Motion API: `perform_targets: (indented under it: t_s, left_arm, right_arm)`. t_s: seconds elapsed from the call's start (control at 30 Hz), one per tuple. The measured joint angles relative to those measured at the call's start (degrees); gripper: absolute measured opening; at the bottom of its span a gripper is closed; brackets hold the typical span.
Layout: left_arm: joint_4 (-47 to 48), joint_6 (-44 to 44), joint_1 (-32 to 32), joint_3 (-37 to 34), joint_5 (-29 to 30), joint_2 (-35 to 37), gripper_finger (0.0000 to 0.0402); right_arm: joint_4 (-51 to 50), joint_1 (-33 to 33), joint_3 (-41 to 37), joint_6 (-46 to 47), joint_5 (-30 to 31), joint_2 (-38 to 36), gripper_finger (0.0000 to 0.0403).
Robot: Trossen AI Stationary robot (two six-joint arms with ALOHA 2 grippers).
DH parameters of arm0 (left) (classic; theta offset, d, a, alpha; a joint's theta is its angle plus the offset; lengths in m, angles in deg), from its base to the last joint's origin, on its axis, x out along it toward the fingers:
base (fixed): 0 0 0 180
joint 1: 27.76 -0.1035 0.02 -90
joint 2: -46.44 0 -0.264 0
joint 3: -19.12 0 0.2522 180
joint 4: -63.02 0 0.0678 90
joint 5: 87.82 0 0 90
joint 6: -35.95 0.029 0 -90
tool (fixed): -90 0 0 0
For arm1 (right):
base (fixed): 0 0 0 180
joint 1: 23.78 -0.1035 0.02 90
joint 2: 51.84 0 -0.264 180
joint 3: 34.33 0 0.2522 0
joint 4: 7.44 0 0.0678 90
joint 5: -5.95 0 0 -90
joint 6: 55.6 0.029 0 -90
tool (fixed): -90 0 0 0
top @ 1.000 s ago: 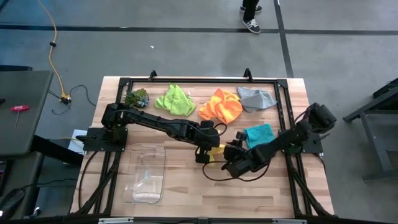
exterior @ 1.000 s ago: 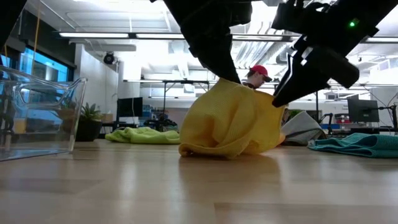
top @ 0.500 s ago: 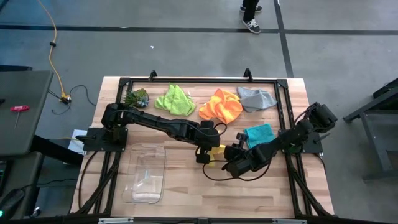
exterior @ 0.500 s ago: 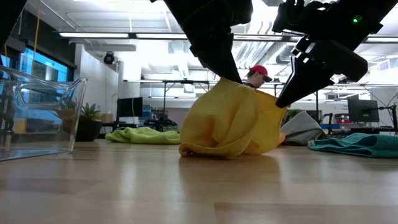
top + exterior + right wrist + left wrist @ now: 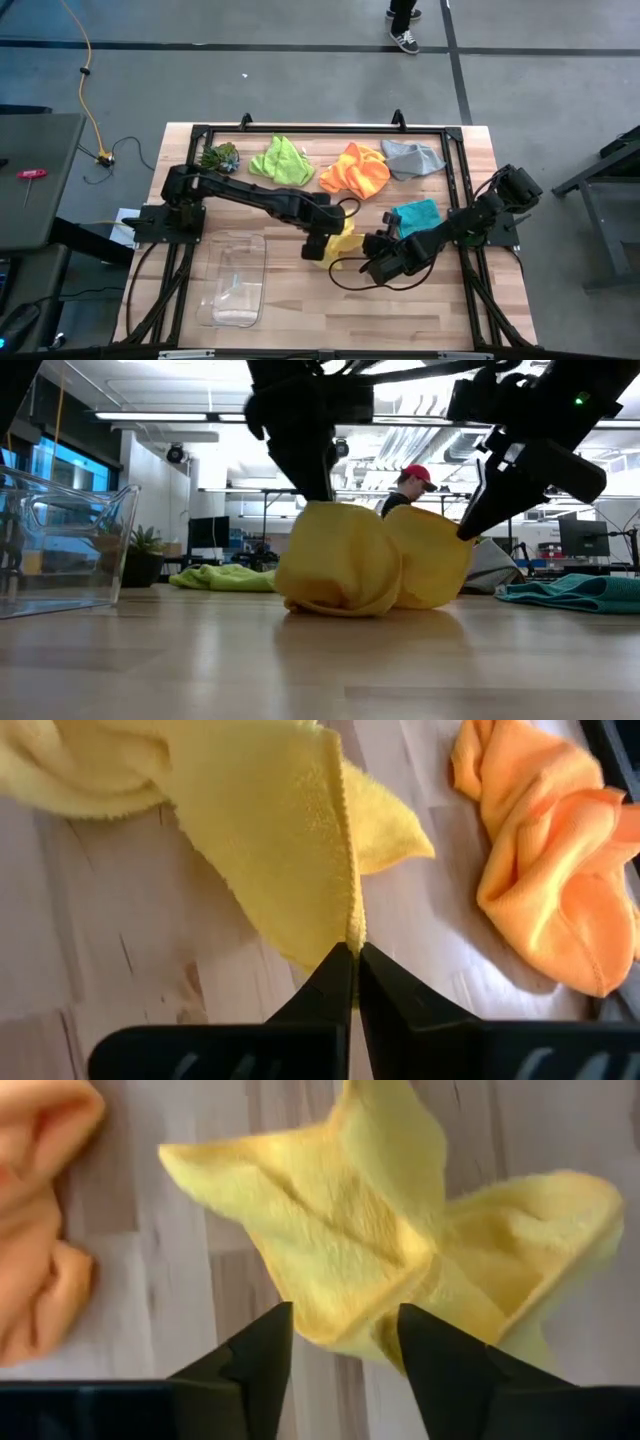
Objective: Fold microfiber towels
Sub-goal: Fold the yellow towel
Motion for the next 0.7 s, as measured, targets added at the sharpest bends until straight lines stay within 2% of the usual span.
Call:
perform_targets:
  t_s: [0.23, 0.47, 0.63, 0.7]
  left_arm:
    - [4.53, -0.85, 0.00, -0.03, -1.22, 2.79, 0.0189]
    - [3.96, -2.14, -0.01, 0.02, -7.56, 7.53, 0.0182]
    - [1.20, -4.71, 0.77, -1.62, -9.42, 7.84, 0.0182]
    - [-3.09, -6.14, 1.48, -2.62, -10.52, 7.84, 0.0182]
  right_arm:
    - [-3.41, 0.26, 0.00, 0.04, -2.43, -0.34, 0.0000]
    - [-6.10, 2.45, -0.70, 0.83, -3.30, -3.51, 0.0000]
    - [-3.46, 4.29, -5.94, 2.00, -5.68, -8.58, 0.0000]
    - [-1.67, 4.57, -8.99, 3.47, -7.11, -11.82, 0.0000]
